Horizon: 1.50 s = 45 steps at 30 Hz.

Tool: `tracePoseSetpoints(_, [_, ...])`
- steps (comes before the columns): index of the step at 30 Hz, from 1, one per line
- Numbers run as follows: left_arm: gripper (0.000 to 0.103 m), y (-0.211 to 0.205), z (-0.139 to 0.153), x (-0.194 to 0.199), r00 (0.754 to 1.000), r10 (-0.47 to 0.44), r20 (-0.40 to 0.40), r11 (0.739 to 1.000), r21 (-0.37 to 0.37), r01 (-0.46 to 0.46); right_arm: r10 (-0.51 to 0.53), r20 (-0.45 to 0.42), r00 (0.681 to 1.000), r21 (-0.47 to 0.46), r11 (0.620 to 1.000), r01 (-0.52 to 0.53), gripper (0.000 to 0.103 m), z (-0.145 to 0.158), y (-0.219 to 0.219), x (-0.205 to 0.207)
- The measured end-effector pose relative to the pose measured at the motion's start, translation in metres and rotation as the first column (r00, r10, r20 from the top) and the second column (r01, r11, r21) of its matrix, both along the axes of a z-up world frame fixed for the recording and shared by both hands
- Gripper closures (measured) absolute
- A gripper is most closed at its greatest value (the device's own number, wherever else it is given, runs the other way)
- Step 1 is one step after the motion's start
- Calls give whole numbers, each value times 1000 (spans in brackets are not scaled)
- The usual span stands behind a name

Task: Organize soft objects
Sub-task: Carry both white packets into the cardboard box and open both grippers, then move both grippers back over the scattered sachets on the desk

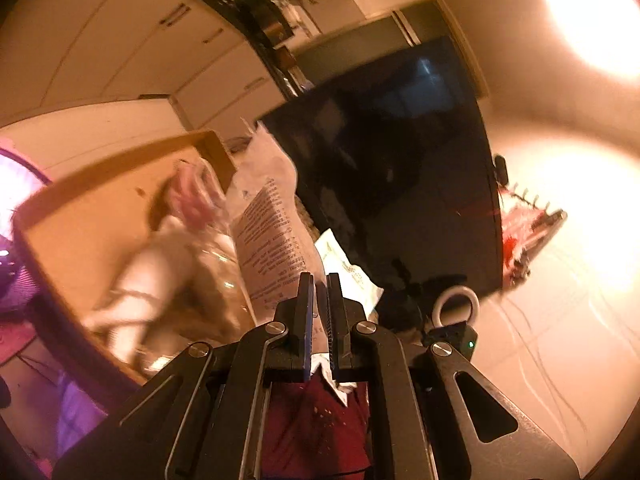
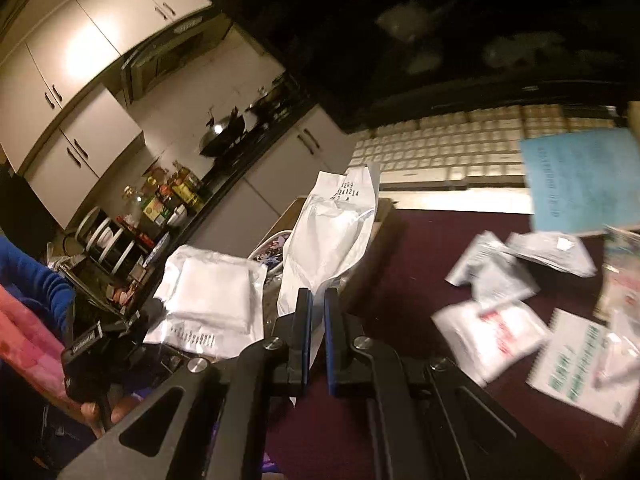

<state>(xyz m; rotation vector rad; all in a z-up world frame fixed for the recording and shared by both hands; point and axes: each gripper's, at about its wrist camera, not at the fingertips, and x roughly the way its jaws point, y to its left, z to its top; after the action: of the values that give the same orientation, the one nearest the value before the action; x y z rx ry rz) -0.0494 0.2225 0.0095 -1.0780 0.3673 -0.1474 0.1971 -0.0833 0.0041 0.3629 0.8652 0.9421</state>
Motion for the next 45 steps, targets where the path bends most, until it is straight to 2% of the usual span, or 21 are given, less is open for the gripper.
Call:
tracePoseSetpoints(7, [98, 25, -27, -4, 995, 60, -84, 998, -28, -62, 17, -47, 999, -92, 995, -21, 100, -16, 50, 22])
tracePoseSetpoints(9, [98, 26, -30, -2, 991, 66, -116, 998, -5, -67, 7, -53, 999, -98, 995, -12, 99, -18, 55, 26])
tracePoseSetpoints(13, [98, 14, -25, 5, 982, 97, -162, 992, 101, -81, -10, -67, 998, -110, 994, 3, 95, -23, 60, 31])
tracePoseSetpoints(14, [92, 11, -24, 6, 980, 104, -169, 988, 131, -82, -15, -69, 998, -104, 995, 8, 95, -25, 59, 32])
tracePoseSetpoints(16, [61, 4, -23, 8, 979, 102, -175, 984, 163, -74, -28, -85, 996, -94, 995, 20, 95, -27, 59, 37])
tracePoseSetpoints(17, [27, 1, -26, 7, 982, 94, -164, 986, 155, -68, -37, -94, 995, -91, 995, 28, 94, -29, 58, 39])
tracePoseSetpoints(18, [13, -1, -27, 6, 985, 89, -151, 987, 145, -67, -43, -101, 994, -91, 995, 34, 81, -31, 58, 41])
tracePoseSetpoints(19, [13, -1, -27, 4, 988, 85, -130, 989, 130, -68, -49, -99, 994, -92, 995, 40, 73, -31, 57, 42])
tracePoseSetpoints(20, [13, -1, -28, 2, 990, 80, -113, 992, 107, -67, -61, -92, 994, -94, 994, 53, 57, -31, 54, 42])
tracePoseSetpoints(21, [13, -2, -28, 1, 991, 78, -106, 993, 93, -69, -86, -76, 993, -92, 993, 79, 49, -29, 48, 40])
tracePoseSetpoints(23, [13, -6, -25, -2, 989, 105, -108, 990, 110, -93, -92, -59, 994, -64, 994, 88, 48, -24, 37, 35])
tracePoseSetpoints(25, [13, -16, -17, -5, 982, 155, -104, 973, 190, -133, -86, -46, 995, -41, 996, 84, 48, -18, 26, 26])
tracePoseSetpoints(27, [13, -38, -3, -10, 966, 246, -74, 921, 330, -209, -83, -18, 996, -27, 996, 83, 48, -13, 12, 12])
tracePoseSetpoints(29, [13, -60, 8, -10, 958, 288, -17, 869, 426, -253, -77, 18, 997, -22, 997, 78, 48, -9, -3, -4])
tracePoseSetpoints(31, [13, -88, 16, -6, 963, 269, 24, 836, 491, -246, -80, 53, 995, -26, 996, 82, 47, -7, -20, -18])
tracePoseSetpoints(33, [13, -112, 20, 0, 968, 250, 16, 810, 544, -219, -96, 62, 993, -33, 995, 98, 44, -9, -39, -29])
tracePoseSetpoints(37, [13, -159, 18, 19, 986, 166, 19, 780, 609, -143, -104, 25, 994, -41, 994, 105, 41, -21, -79, -42])
tracePoseSetpoints(40, [13, -188, 11, 43, 996, 80, -36, 776, 630, -39, -131, 25, 991, -66, 989, 133, 41, -28, -108, -48])
tracePoseSetpoints(45, [13, -216, -4, 77, 986, -42, -164, 809, 573, 130, -184, 12, 983, -80, 980, 184, 41, -36, -140, -49])
